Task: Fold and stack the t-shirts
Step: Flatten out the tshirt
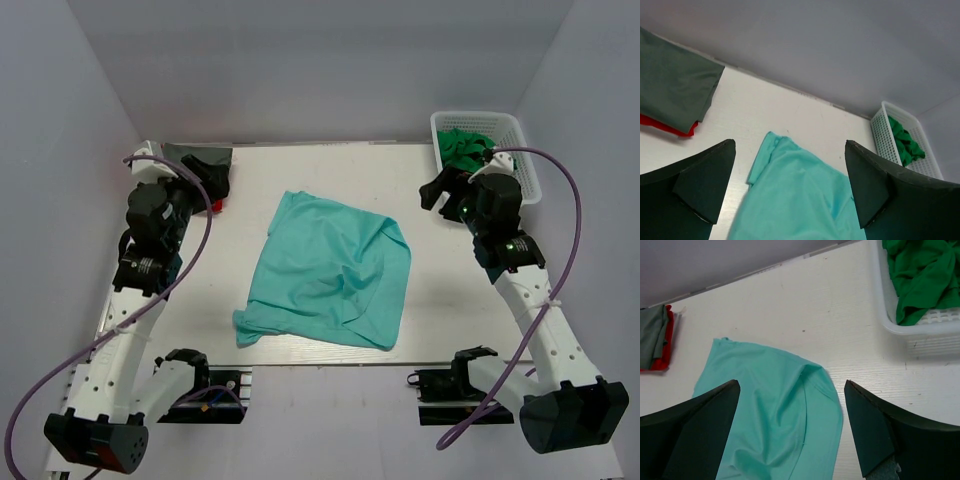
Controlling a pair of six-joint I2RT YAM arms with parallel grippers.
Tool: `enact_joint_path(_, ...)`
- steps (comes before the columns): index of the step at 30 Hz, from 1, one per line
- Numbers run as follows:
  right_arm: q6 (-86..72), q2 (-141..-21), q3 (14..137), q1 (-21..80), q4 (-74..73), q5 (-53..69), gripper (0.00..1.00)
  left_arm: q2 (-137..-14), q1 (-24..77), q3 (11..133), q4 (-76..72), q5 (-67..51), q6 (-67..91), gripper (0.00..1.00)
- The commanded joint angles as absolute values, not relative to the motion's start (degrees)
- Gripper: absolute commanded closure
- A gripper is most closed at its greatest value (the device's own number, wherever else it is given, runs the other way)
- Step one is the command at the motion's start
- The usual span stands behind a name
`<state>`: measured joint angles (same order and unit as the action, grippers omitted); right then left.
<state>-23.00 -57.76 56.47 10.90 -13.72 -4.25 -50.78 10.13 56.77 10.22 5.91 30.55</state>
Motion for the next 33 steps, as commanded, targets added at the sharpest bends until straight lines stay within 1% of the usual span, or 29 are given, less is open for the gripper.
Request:
enact_joint_path(1,-24.8,-57.6,59.0,10.7,-14.6,-1.2,0.1,-53.9,10.0,61.2,17.2,3.6,32.0,0.0)
enact_joint_path(2,-24.5,-58.1,59.2,10.9,-14.4,4.4,0.1,-57.3,10.0,62.6,19.9,3.6,33.6,0.0)
enact_joint_path(4,-23.8,-59.3,59.7,11.1,-15.7,10.7,0.1,-60.7,10.0,65.6,26.1,2.1,34.9,0.0)
enact_joint_path(5,-23.6,-61.8,61.1,11.2,-16.6,12.2,0.1,-62.3,10.0,66.3,27.8,0.5,35.5,0.0)
enact_joint_path(6,-22.1,-62.8,61.6,11.9,-18.5,15.3,0.1,-65.0,10.8,66.3,28.8,-0.7,35.0,0.03)
enact_joint_path(7,-21.5,-63.9,62.0,12.1,-20.5,15.6,0.1,-66.2,11.4,66.3,29.6,-2.4,35.0,0.05)
enact_joint_path(10,-19.1,-67.5,62.3,14.3,-25.1,15.2,0.1,-69.9,11.4,63.6,31.1,-12.3,35.0,0.05)
enact_joint_path(13,-15.5,-67.8,60.7,18.4,-29.2,14.1,0.1,-71.0,11.4,59.5,33.7,-16.8,36.5,0.05)
enact_joint_path(14,-15.0,-68.2,60.1,20.5,-30.2,12.4,0.1,-71.0,11.4,56.5,35.1,-17.9,36.5,0.05)
enact_joint_path(15,-14.9,-68.5,59.6,21.4,-32.6,9.9,0.1,-71.0,11.4,55.2,36.4,-17.9,36.5,0.03)
enact_joint_path(16,-14.7,-69.8,58.7,26.4,-36.5,6.6,0.1,-71.0,11.4,52.2,41.5,-16.6,37.1,0.03)
enact_joint_path(17,-14.7,-69.8,57.7,26.5,-36.6,6.6,0.1,-70.1,11.4,52.2,41.6,-16.6,37.1,0.03)
enact_joint_path(19,-15.2,-70.4,56.3,31.7,-37.8,5.8,0.1,-68.3,11.4,49.9,45.0,-13.5,37.1,0.03)
enact_joint_path(21,-15.4,-71.2,54.5,34.4,-38.1,6.8,0.1,-65.5,11.4,48.2,48.4,-13.0,37.1,0.06)
enact_joint_path(22,-15.6,-71.5,54.2,38.1,-38.6,7.0,0.1,-64.5,11.4,46.0,49.3,-13.0,37.6,0.06)
enact_joint_path(23,-15.8,-71.6,53.8,39.3,-39.1,6.9,0.1,-63.7,11.4,44.7,51.4,-13.6,37.6,0.08)
enact_joint_path(24,-15.9,-71.6,53.2,40.3,-39.6,5.8,0.1,-62.0,11.4,41.6,52.3,-13.6,38.6,0.11)
enact_joint_path(25,-16.4,-71.6,52.1,43.3,-40.9,4.8,0.1,-61.2,11.4,40.1,53.0,-14.1,39.6,0.11)
enact_joint_path(26,-17.0,-71.5,51.6,44.1,-41.3,4.1,0.1,-60.5,11.4,38.6,54.4,-14.2,40.3,0.13)
enact_joint_path(28,-19.7,-72.1,49.5,47.4,-43.1,1.5,0.1,-58.5,11.4,35.4,55.0,-14.8,41.7,0.14)
enact_joint_path(30,-20.8,-72.6,47.0,49.8,-43.2,2.2,0.1,-57.9,11.4,34.2,55.0,-16.0,42.6,0.17)
enact_joint_path(33,-25.0,-72.2,45.1,53.2,-42.5,2.2,0.1,-57.1,11.4,33.1,53.7,-16.0,43.2,0.18)
